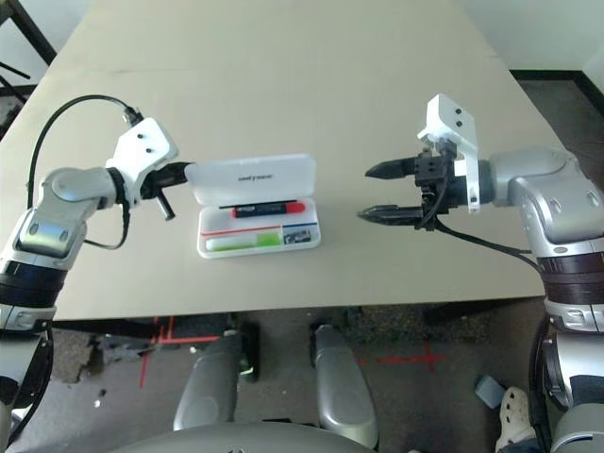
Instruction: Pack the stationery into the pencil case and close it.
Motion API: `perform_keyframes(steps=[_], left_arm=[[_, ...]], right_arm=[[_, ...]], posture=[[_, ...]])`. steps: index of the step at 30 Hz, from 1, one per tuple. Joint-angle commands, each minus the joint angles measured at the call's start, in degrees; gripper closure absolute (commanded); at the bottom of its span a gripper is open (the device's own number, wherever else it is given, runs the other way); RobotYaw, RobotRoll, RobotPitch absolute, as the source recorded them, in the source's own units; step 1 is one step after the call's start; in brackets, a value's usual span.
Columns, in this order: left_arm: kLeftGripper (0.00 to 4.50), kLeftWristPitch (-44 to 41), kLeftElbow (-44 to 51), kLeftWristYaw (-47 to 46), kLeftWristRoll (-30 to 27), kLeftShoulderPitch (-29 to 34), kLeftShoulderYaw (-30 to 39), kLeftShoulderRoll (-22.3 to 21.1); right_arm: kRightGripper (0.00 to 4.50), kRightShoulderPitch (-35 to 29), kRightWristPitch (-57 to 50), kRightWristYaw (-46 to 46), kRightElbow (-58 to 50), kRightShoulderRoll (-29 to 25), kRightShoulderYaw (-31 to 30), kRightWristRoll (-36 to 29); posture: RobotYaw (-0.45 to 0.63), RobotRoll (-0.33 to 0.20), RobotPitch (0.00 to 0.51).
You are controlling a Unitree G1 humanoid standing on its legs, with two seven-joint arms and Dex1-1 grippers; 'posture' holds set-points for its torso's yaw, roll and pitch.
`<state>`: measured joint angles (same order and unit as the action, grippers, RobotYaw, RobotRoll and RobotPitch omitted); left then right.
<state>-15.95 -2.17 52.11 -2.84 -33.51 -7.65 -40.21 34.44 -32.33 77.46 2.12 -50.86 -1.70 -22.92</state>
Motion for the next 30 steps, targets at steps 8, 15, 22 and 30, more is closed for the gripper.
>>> perform_keyframes(steps=[8, 15, 22, 30], left_arm=[[4.49, -3.6, 10.4, 6.4, -4.0, 4.7, -1.5, -1.3], [4.49, -5.2, 14.0, 5.6, -2.3, 6.8, -5.6, 1.8], [4.49, -3.9, 12.9, 5.4, -0.1, 7.5, -9.3, 2.5], [4.49, -4.3, 12.9, 6.3, 1.3, 8.9, -12.3, 2.3]], right_arm=[[0.0, -0.8, 1.2, 0.1, -0.2, -0.4, -1.8, 1.6], [0.0, -0.7, 2.0, 0.0, 0.3, 0.0, -2.8, 2.3], [0.0, -0.8, 2.7, -0.1, 0.6, 0.2, -3.5, 3.2], [0.0, -1.4, 3.0, -0.5, 0.3, 0.2, -3.7, 3.6]], posture=[[-0.05, 0.0, 0.21], [-0.05, 0.0, 0.21], [-0.06, 0.0, 0.21], [-0.06, 0.0, 0.212]])
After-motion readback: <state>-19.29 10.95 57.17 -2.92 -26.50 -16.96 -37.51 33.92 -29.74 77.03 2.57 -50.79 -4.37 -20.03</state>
